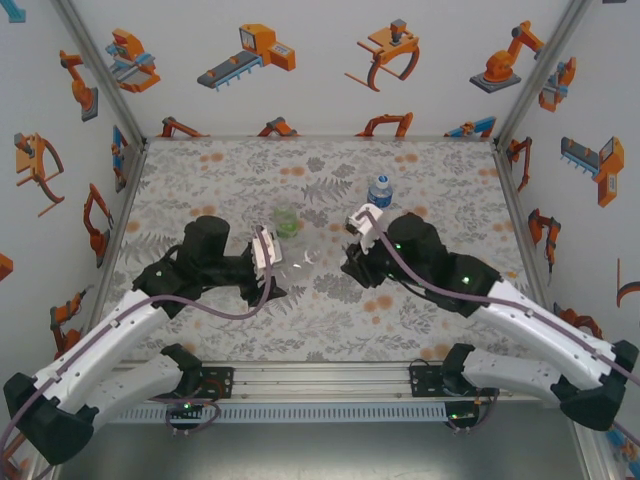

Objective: Screw on the bottle caps

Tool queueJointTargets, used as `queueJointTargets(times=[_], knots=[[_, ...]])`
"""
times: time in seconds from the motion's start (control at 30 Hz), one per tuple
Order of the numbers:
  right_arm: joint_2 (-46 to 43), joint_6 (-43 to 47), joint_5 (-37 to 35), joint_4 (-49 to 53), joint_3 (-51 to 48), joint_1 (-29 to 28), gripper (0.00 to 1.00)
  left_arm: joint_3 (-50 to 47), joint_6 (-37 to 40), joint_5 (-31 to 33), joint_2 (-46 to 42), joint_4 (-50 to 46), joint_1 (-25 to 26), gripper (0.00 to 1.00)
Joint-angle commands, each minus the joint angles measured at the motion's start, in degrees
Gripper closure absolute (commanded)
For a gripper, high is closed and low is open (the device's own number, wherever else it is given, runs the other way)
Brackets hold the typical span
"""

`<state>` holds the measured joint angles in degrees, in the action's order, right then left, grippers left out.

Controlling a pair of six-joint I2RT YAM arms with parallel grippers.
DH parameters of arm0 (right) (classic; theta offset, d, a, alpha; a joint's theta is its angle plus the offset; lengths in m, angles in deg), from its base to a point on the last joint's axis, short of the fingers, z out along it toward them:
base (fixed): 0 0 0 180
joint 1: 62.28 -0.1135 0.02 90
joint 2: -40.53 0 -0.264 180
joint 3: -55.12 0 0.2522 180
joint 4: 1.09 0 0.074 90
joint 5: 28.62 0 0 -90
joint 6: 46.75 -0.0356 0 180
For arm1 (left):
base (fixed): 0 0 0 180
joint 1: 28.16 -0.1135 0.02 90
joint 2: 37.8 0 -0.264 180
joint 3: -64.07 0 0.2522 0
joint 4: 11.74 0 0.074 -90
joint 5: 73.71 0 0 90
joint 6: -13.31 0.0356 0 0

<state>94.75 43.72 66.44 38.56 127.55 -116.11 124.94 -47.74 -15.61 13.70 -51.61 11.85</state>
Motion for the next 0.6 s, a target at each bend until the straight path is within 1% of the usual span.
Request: queueJointTargets(times=[0.0, 0.1, 0.27, 0.33, 0.43, 0.57], knots=[[-3.9, 12.1, 11.7, -0.9, 0.2, -0.4, 0.83, 0.2, 6.4, 0.0, 0.1, -3.2, 2.0, 1.00], [-4.3, 14.7, 16.4, 0.0, 1.1, -0.4, 0.83, -0.3, 10.2, -0.7, -0.2, -4.8, 3.2, 1.00], [-4.2, 20.0, 26.1, -1.9, 1.1, -0.6, 0.85, -0.6, 12.9, -0.1, -0.3, -6.4, 4.3, 1.00], [-4.1, 23.3, 28.6, -2.6, 0.8, -0.9, 0.89, -0.7, 14.3, -0.1, -0.1, -7.0, 4.8, 1.00], [-3.5, 24.7, 28.2, -3.6, 1.1, -1.4, 0.91, -1.0, 15.7, 0.7, 0.2, -7.5, 5.5, 1.00], [-2.6, 27.4, 30.9, -4.3, 0.7, -1.4, 0.91, -1.0, 16.1, 0.8, -0.1, -7.6, 5.8, 1.00]])
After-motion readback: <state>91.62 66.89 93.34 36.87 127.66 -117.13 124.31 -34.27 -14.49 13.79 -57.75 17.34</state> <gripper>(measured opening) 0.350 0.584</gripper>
